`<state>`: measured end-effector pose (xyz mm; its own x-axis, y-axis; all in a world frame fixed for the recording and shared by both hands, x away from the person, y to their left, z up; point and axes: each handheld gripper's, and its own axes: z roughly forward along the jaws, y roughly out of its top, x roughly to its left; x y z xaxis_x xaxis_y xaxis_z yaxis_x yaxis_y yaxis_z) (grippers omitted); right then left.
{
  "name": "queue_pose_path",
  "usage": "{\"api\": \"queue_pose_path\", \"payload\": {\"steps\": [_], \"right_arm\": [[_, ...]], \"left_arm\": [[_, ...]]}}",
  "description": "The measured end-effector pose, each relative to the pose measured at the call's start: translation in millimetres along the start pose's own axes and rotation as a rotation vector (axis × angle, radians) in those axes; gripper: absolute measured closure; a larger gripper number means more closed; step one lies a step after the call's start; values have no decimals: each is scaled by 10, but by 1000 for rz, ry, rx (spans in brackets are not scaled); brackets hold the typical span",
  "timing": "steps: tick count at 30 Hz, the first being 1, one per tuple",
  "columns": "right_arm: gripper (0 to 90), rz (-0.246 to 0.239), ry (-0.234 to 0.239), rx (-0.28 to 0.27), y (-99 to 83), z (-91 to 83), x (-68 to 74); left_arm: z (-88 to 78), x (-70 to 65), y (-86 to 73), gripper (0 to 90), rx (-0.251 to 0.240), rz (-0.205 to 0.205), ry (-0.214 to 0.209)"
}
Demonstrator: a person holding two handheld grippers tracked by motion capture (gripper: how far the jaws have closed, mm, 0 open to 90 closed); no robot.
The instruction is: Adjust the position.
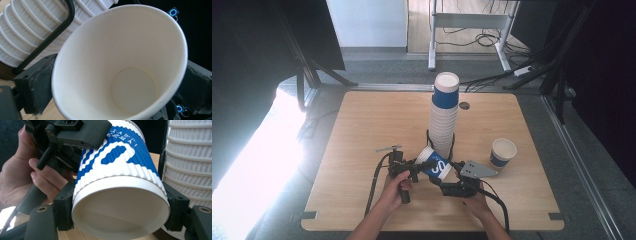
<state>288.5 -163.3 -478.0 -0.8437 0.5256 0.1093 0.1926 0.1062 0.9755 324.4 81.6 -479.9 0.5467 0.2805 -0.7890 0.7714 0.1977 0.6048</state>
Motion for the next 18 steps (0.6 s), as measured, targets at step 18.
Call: {"api": "queue_pose_path", "payload": {"steps": [18], "right_arm": [[275,-2,4,16,-25,12,-20]], "left_arm": [[-36,-7,12,117,-67,2,-3]]}}
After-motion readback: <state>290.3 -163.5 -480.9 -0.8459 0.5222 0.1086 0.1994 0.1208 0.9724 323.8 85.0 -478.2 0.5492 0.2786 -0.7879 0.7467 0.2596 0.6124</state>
